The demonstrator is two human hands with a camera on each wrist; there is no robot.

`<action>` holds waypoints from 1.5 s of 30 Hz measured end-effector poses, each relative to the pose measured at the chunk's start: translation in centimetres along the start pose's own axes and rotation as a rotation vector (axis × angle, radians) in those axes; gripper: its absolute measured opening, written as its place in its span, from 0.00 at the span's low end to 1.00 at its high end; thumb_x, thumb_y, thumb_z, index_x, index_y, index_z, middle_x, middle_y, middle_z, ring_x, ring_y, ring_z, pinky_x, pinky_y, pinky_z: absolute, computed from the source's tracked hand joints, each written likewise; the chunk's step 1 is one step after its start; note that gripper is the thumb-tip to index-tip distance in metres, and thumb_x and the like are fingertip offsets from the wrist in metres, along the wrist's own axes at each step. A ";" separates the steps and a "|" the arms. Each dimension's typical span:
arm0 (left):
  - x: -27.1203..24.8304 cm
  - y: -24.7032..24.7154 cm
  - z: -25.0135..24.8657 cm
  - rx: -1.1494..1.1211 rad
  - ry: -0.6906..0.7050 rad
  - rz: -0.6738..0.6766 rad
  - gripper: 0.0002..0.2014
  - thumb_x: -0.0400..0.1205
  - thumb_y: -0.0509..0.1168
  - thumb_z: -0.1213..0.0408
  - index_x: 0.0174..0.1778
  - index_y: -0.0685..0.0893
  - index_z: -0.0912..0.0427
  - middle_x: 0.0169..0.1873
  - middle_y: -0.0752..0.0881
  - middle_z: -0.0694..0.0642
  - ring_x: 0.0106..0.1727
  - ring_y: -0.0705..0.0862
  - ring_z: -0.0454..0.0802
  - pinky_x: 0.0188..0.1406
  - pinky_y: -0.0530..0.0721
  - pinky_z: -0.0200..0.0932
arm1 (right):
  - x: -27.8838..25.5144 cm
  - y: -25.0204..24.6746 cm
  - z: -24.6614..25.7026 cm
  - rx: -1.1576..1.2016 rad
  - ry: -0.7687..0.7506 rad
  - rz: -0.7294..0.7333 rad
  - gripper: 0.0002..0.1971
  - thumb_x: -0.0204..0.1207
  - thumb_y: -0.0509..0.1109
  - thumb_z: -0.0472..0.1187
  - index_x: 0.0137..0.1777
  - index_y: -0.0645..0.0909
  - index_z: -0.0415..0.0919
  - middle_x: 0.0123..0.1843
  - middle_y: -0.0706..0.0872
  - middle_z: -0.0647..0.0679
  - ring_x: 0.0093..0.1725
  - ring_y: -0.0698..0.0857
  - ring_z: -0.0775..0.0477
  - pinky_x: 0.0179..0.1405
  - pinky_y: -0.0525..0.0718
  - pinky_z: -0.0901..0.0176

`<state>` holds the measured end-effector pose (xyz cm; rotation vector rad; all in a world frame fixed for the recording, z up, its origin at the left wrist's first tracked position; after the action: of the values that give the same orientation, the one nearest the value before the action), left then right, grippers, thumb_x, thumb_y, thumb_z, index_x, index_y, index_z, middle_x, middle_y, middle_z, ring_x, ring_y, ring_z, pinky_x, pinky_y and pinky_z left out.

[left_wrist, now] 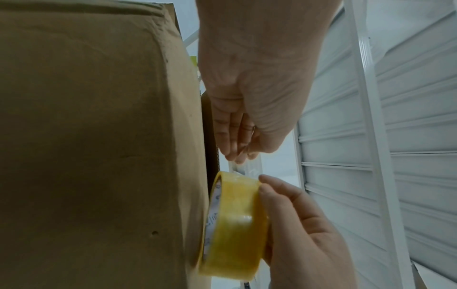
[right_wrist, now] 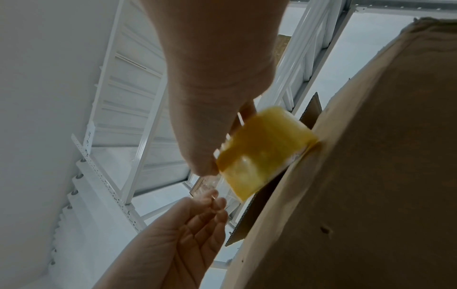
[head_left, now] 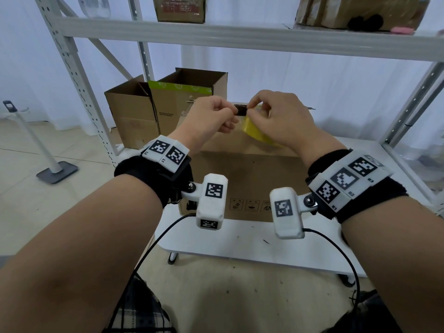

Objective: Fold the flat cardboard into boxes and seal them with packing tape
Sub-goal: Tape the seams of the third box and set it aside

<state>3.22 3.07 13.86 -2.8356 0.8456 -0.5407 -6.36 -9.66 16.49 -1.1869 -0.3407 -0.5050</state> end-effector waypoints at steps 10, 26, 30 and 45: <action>0.2 -0.4 0.5 0.192 0.077 0.020 0.04 0.81 0.69 0.68 0.41 0.83 0.57 0.34 0.87 0.53 0.34 0.86 0.44 0.37 0.86 0.36 | -0.2 1.3 -0.2 0.078 0.054 0.173 0.15 0.86 0.56 0.44 0.67 0.78 0.47 0.31 0.76 0.56 0.35 0.75 0.57 0.35 0.70 0.56; 0.3 -11.9 -1.6 0.160 0.168 -0.375 0.06 0.83 0.66 0.69 0.42 0.82 0.54 0.35 0.87 0.55 0.34 0.87 0.42 0.40 0.87 0.35 | -1.1 -1.5 -5.9 -0.301 0.207 0.164 0.13 0.85 0.60 0.51 0.64 0.81 0.52 0.62 0.85 0.48 0.62 0.81 0.43 0.47 0.74 0.52; 0.4 -9.0 -1.0 0.334 0.095 -0.114 0.04 0.83 0.66 0.65 0.49 0.85 0.55 0.41 0.89 0.52 0.41 0.88 0.42 0.44 0.87 0.38 | 0.3 -1.1 -3.7 -0.244 0.108 0.123 0.14 0.86 0.60 0.52 0.64 0.82 0.51 0.59 0.87 0.49 0.59 0.82 0.42 0.46 0.74 0.53; -0.6 -2.7 1.3 0.102 -0.015 0.000 0.08 0.85 0.64 0.67 0.56 0.86 0.59 0.43 0.91 0.51 0.34 0.83 0.40 0.34 0.81 0.33 | 1.0 3.3 0.5 -0.100 0.066 0.097 0.27 0.86 0.59 0.50 0.84 0.59 0.51 0.64 0.84 0.43 0.61 0.82 0.40 0.52 0.77 0.49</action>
<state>4.63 5.71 13.12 -2.7440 0.7911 -0.5456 -3.70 -8.47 14.51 -1.2746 -0.2019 -0.4799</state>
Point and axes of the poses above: each hand's wrist, its own x-axis towards the middle knuckle, its own y-axis out of the palm, z = x × y, the point moved 4 cm from there along x, towards the middle knuckle
